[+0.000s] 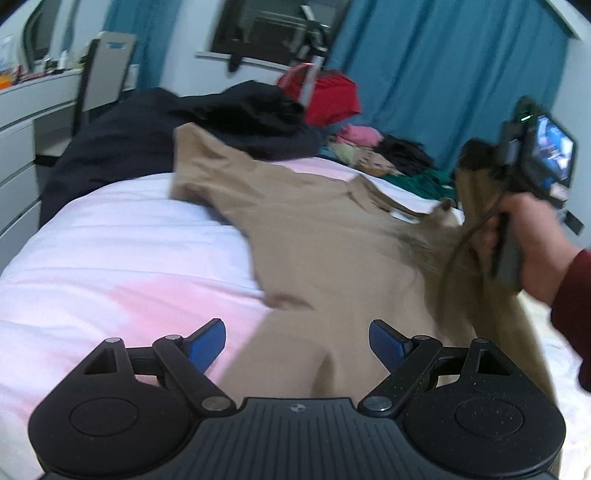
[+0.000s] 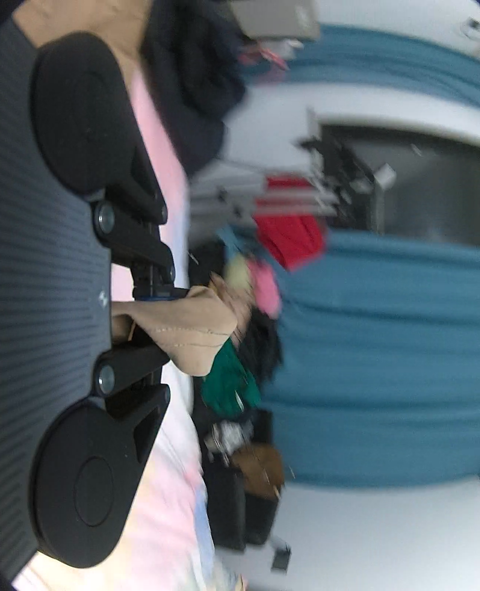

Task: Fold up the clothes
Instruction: 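Release the sleeve from the right gripper onto the shirt body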

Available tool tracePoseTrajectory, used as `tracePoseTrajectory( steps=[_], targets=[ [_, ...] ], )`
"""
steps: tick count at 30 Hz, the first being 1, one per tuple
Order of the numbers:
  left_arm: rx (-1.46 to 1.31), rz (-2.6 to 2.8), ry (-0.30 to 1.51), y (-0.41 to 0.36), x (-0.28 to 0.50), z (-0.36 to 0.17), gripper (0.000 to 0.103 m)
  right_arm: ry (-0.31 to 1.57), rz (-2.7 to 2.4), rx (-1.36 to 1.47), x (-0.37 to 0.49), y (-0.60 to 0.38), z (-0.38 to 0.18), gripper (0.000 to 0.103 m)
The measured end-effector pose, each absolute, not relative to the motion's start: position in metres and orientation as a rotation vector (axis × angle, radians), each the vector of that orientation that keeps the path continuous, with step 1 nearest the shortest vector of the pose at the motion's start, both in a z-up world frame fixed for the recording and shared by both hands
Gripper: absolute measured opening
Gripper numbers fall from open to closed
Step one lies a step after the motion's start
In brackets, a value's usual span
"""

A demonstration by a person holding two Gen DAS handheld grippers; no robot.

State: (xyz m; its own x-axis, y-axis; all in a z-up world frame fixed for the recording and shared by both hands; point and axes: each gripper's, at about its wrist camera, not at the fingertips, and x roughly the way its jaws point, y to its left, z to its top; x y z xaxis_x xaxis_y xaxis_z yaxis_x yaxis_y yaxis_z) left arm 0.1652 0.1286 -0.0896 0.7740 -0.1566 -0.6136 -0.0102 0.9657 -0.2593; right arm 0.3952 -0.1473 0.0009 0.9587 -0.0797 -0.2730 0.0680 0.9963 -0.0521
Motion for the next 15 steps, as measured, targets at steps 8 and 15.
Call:
tracePoseTrajectory(
  steps=[8,15],
  targets=[
    [-0.243,-0.079,0.709,0.133,0.185,-0.111,0.087,0.48,0.065,0.033,0.437,-0.119,-0.056,0.052],
    [-0.195,-0.079,0.719,0.122,0.192,-0.119,0.087,0.462,0.158,0.054,0.395,-0.129,-0.026,0.092]
  ],
)
